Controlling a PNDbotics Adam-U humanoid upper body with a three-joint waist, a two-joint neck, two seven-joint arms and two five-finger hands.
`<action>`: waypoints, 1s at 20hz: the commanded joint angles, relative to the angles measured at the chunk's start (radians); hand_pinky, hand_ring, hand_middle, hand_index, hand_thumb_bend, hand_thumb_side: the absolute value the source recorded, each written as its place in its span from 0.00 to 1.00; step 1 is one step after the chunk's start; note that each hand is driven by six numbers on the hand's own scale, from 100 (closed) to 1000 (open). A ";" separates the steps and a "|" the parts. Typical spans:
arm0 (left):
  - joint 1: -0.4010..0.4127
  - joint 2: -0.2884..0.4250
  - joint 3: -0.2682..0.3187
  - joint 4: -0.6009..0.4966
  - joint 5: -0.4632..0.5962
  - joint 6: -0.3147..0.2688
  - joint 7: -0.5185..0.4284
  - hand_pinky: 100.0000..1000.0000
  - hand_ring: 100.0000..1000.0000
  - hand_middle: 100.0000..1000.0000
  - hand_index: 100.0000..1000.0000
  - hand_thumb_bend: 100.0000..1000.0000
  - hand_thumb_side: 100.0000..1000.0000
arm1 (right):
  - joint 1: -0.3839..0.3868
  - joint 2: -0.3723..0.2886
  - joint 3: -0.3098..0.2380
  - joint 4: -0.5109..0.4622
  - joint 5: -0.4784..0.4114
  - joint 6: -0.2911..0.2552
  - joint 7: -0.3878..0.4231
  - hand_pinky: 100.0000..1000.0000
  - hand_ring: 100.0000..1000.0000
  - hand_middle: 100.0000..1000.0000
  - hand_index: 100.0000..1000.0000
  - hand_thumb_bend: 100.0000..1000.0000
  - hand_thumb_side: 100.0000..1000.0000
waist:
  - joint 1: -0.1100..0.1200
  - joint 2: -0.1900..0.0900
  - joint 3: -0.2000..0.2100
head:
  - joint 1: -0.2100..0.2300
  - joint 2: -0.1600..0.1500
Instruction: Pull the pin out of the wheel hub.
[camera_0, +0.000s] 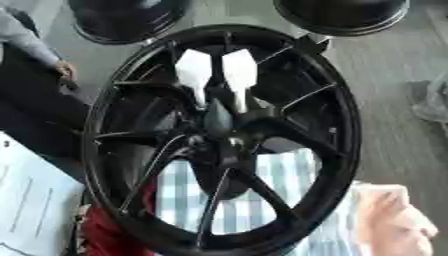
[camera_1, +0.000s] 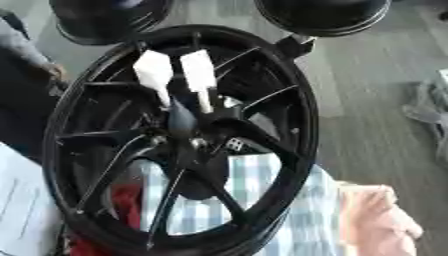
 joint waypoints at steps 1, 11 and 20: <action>-0.024 0.024 0.003 0.003 -0.010 -0.037 -0.029 0.85 0.81 0.75 0.87 0.14 0.67 | -0.003 -0.034 -0.008 -0.014 0.007 0.004 -0.001 0.69 0.71 0.70 0.91 0.00 0.63 | -0.005 -0.023 0.000 | 0.002 -0.005; -0.081 -0.052 -0.066 0.071 -0.088 -0.079 -0.029 0.85 0.81 0.76 0.87 0.20 0.70 | -0.004 -0.032 -0.004 -0.016 0.005 0.008 -0.001 0.69 0.71 0.69 0.91 0.00 0.63 | -0.008 -0.022 -0.002 | 0.004 -0.002; -0.112 -0.135 -0.101 0.164 -0.171 -0.134 -0.029 0.85 0.81 0.76 0.88 0.22 0.73 | -0.011 -0.026 0.000 -0.017 0.003 0.011 0.000 0.69 0.70 0.68 0.91 0.00 0.63 | -0.013 -0.016 -0.010 | 0.002 -0.011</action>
